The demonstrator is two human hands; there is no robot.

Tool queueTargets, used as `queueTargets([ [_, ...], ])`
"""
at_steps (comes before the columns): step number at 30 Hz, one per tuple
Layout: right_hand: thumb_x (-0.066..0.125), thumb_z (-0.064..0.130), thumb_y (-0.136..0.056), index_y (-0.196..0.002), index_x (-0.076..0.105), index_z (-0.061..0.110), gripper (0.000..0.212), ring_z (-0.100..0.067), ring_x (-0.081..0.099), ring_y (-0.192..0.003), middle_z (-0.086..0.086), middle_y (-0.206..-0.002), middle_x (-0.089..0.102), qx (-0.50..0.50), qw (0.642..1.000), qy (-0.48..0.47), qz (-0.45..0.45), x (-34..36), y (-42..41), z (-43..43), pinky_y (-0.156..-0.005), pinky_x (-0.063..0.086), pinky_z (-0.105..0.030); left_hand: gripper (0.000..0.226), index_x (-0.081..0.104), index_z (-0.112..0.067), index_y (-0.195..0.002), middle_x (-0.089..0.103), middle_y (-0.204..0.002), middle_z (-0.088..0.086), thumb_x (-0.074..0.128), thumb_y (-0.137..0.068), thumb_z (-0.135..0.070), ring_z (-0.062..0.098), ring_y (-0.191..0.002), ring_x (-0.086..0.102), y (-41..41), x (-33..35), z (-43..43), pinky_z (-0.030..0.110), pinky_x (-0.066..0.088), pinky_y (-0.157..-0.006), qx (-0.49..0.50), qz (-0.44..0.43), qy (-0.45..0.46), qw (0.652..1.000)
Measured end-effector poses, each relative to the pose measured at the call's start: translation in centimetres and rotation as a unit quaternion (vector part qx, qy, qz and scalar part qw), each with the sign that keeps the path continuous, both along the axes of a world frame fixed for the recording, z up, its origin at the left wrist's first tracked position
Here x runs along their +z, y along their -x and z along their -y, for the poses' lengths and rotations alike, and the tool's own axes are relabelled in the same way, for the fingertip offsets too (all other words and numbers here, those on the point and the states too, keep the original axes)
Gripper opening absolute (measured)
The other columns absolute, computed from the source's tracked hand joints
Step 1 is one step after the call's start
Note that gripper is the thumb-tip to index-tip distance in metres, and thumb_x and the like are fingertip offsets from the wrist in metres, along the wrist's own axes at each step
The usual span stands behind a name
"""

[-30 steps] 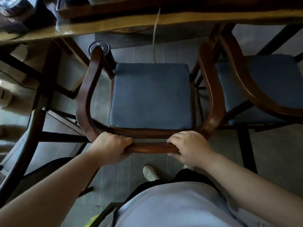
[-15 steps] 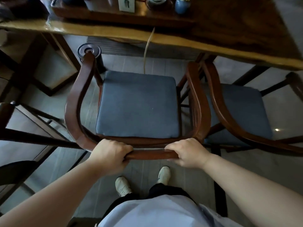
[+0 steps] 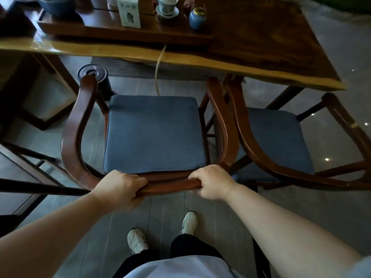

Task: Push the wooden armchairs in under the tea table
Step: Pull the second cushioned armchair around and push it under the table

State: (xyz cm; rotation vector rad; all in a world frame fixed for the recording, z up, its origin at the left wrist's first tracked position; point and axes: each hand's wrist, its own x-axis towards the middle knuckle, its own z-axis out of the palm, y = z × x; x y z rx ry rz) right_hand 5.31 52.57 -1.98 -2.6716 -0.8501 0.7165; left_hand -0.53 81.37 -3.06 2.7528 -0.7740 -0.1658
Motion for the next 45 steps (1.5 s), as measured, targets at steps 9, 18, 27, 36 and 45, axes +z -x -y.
queueTargets([
  [9,0.07,0.046,-0.083,-0.121,0.067,0.021,0.045,-0.028,0.064,-0.109,-0.002,-0.118,0.072,-0.001,1.0,-0.004,0.004,-0.6,0.9,-0.4,-0.094,0.049,-0.042,0.021,0.058,-0.022,-0.068,0.059,-0.057,-0.008,0.055,-0.064,-0.043,0.021,-0.047,0.056,0.3,0.3,-0.8,0.023,0.039,-0.041,-0.022,0.017,-0.013,1.0],
  [18,0.065,0.049,-0.087,-0.124,0.064,0.026,0.044,-0.03,0.062,-0.11,-0.004,-0.119,0.071,0.008,1.0,0.005,0.019,-0.3,0.5,-3.4,-0.093,0.049,-0.041,0.031,0.068,-0.027,-0.072,0.062,-0.058,-0.01,0.051,-0.061,-0.05,0.018,-0.048,0.059,-1.2,0.8,-3.9,0.02,0.042,-0.043,0.009,0.001,-0.06,0.998],
  [27,0.066,0.048,-0.086,-0.124,0.064,0.024,0.045,-0.027,0.063,-0.11,-0.001,-0.119,0.071,0.012,1.0,0.011,0.007,-0.1,1.2,-1.0,-0.092,0.049,-0.041,0.022,0.06,-0.022,-0.066,0.06,-0.057,-0.006,0.056,-0.062,-0.043,0.023,-0.048,0.058,0.2,0.3,-1.5,0.025,0.044,-0.04,0.002,0.006,-0.025,1.0],
  [36,0.063,0.049,-0.089,-0.125,0.063,0.024,0.044,-0.025,0.064,-0.11,0.004,-0.122,0.07,0.054,0.998,0.038,-0.001,0.9,0.8,0.1,-0.088,0.051,-0.042,0.018,0.057,-0.022,-0.065,0.058,-0.057,-0.005,0.058,-0.06,-0.039,0.024,-0.049,0.056,0.2,-0.2,-0.4,0.029,0.046,-0.042,0.007,-0.016,-0.01,1.0],
  [45,0.062,0.052,-0.089,-0.126,0.062,0.027,0.045,-0.023,0.063,-0.111,0.003,-0.122,0.069,0.068,0.996,0.059,-0.014,1.3,0.5,0.1,-0.087,0.051,-0.039,0.021,0.056,-0.023,-0.063,0.058,-0.056,-0.008,0.071,-0.052,-0.033,0.02,-0.049,0.056,0.6,0.8,0.2,0.022,0.036,-0.042,0.027,-0.019,-0.031,0.999],
])
